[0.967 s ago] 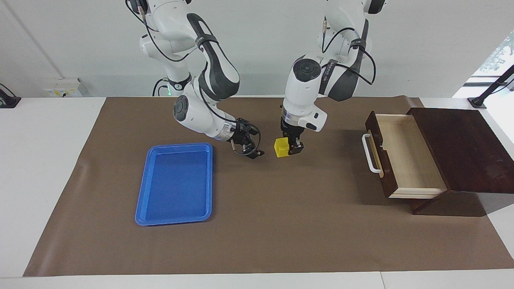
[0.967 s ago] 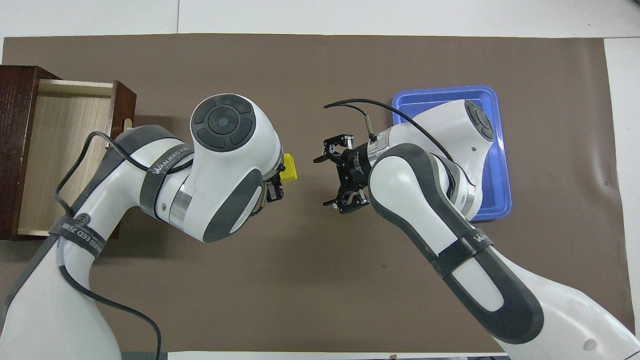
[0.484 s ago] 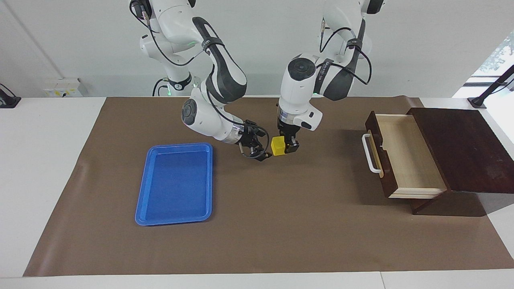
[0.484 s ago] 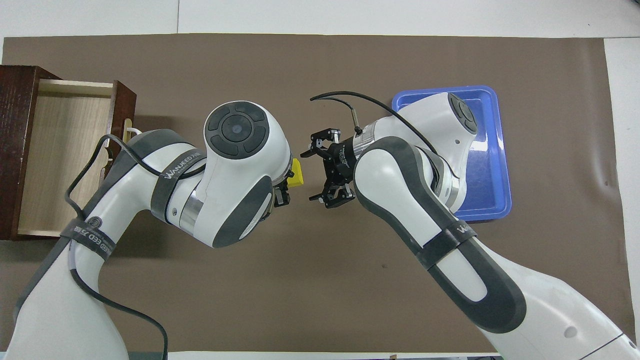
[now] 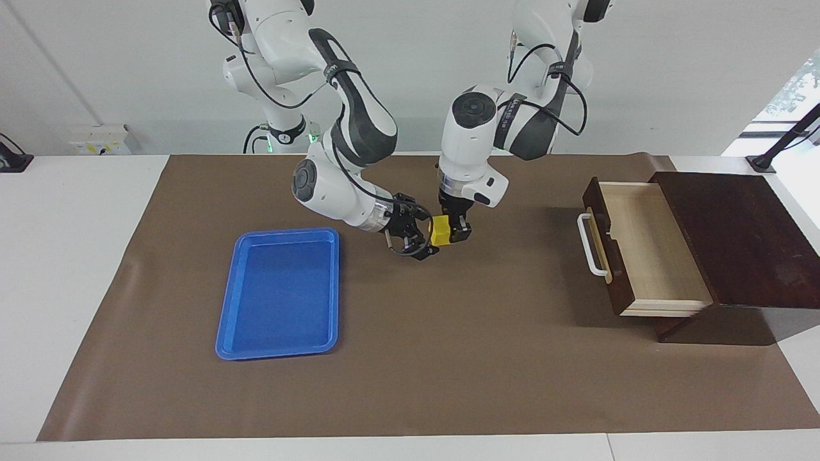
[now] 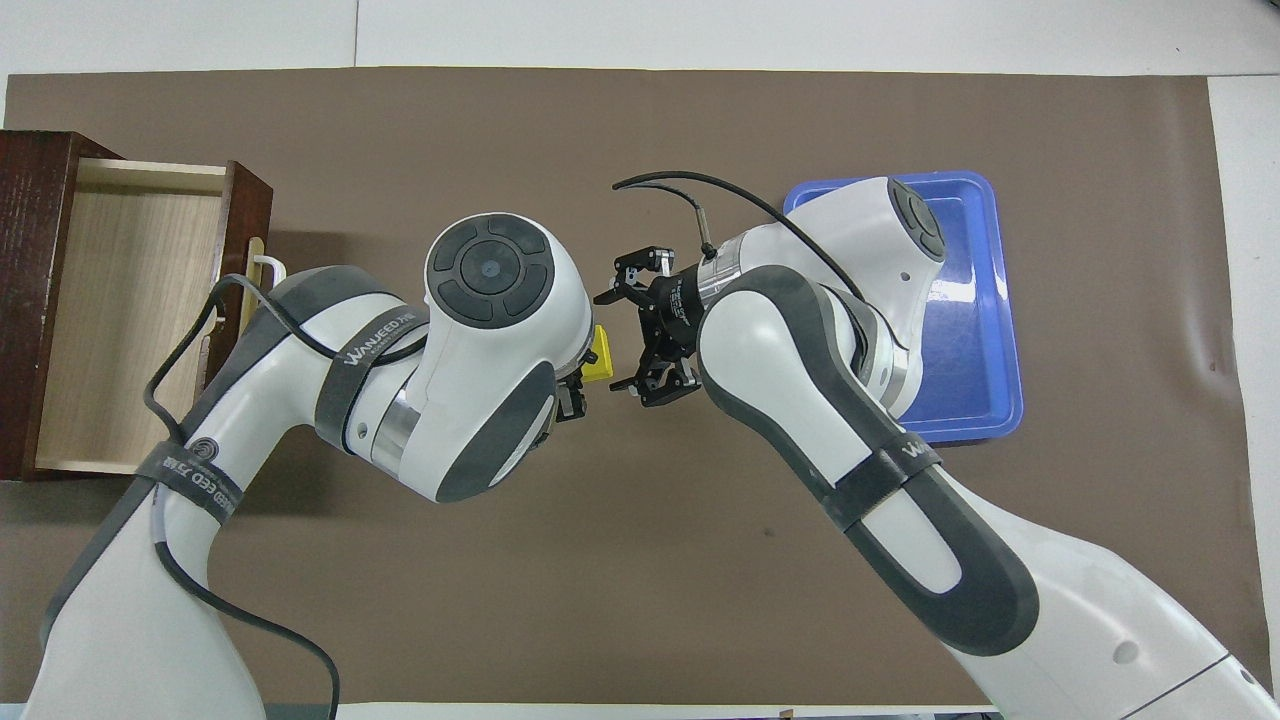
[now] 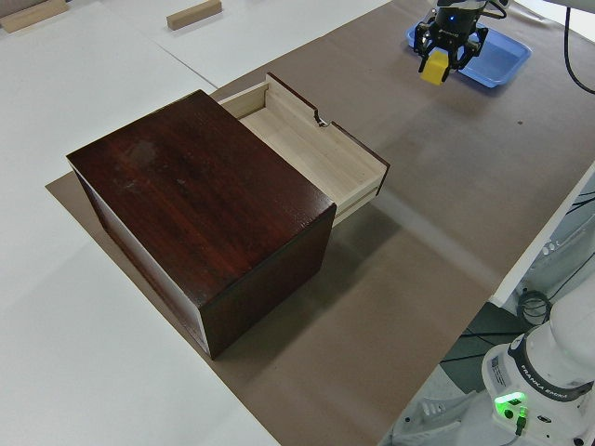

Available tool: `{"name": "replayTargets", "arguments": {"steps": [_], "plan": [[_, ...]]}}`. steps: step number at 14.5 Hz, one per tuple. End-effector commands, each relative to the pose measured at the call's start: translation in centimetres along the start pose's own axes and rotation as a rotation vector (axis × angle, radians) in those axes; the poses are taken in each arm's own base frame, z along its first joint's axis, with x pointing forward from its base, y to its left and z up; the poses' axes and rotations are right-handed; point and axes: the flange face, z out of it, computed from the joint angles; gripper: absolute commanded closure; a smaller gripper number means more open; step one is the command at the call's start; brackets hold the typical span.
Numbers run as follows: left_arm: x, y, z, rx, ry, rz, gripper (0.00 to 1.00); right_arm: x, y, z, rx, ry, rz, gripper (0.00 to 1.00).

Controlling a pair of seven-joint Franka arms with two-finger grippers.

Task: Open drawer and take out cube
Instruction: 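Close the right gripper on the yellow cube held by the left gripper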

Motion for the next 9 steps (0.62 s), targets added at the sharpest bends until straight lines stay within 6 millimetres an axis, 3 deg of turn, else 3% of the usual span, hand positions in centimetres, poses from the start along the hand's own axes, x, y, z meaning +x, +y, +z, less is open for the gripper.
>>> {"name": "replayTargets", "arguments": {"steps": [1,9], "plan": [[0.01,-0.21,0.07,-0.023,0.005,0.002,1.00,0.02,-0.30,0.30,0.016,-0.046,0.048,0.00],[0.06,-0.25,0.26,-0.025,0.003,0.013,1.00,0.60,0.50,1.08,-0.006,-0.039,0.044,0.00]]}}
